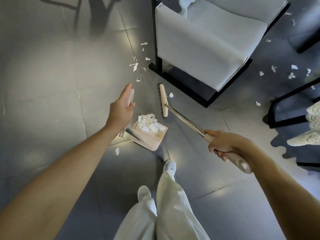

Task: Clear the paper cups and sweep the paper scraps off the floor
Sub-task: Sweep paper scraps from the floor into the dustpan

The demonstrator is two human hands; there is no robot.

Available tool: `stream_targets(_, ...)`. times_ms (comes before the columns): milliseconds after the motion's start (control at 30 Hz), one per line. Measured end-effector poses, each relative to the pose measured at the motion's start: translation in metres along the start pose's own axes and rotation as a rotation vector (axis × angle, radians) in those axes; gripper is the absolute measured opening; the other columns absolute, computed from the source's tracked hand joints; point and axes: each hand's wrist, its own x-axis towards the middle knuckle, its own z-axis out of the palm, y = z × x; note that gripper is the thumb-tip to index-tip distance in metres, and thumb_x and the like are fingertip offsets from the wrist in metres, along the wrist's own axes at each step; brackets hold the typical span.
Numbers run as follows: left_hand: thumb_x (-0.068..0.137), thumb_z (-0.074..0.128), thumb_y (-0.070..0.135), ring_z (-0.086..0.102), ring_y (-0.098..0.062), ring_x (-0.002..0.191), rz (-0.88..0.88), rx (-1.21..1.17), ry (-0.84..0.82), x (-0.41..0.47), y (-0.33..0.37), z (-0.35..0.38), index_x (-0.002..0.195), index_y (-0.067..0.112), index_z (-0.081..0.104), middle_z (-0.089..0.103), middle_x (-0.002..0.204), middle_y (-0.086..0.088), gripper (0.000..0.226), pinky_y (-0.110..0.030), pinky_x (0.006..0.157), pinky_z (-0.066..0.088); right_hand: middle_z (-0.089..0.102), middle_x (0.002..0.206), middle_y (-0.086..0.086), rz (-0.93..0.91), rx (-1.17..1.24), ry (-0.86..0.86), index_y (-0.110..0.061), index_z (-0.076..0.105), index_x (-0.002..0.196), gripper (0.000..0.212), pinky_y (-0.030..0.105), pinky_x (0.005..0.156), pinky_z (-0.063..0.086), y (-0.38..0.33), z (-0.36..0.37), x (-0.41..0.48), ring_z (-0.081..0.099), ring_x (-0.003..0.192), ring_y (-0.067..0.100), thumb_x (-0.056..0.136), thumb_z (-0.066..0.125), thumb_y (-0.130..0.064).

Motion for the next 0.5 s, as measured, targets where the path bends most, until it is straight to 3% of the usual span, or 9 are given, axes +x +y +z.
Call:
stream_targets(167,0.098,0.049,0.015,0.055,-0.035,0.106,-0.054,0.002,0.011,0.027,0.003,0.004,0.149,0.038,0.028,0.055,0.137,-0.004,0.060,-0.030,0.083,0.041,0.056,0.060,0.014,-0.011,-0.148,0.100,-0.021,0.034,0.145,0.069,0.030,0.048,0.047,-0.018,-0.037,0.047,0.050,0.045,0.022,0.084,0.048,0.007)
stream_targets(267,0.098,0.049,0.015,0.056,-0.032,0.093,-0.092,0.026,0.002,0.044,0.011,0.008,0.149,0.038,0.027,0.060,0.131,-0.006,0.060,-0.026,0.078,0.037,0.063,0.082,0.017,-0.010,-0.297,0.177,-0.021,0.032,0.147,0.068,0.034,0.058,0.051,-0.036,-0.058,0.076,0.059,0.063,0.027,0.085,0.046,0.004)
stream_targets(400,0.099,0.049,0.019,0.060,-0.033,0.093,-0.121,0.038,-0.004,0.065,0.021,0.008,0.147,0.045,0.026,0.059,0.131,-0.010,0.059,-0.031,0.078,0.042,0.058,0.096,0.015,-0.027,-0.385,0.212,-0.017,0.027,0.151,0.066,0.031,0.056,0.049,-0.060,-0.083,0.116,0.059,0.070,0.024,0.090,0.045,0.003)
stream_targets(500,0.099,0.048,0.020,0.060,-0.031,0.080,-0.148,0.043,0.023,0.073,0.021,0.004,0.145,0.050,0.026,0.061,0.124,-0.015,0.059,-0.036,0.079,0.048,0.057,0.095,0.015,-0.066,-0.425,0.172,-0.018,0.028,0.149,0.067,0.033,0.060,0.049,-0.077,-0.089,0.143,0.059,0.074,0.026,0.089,0.049,0.000)
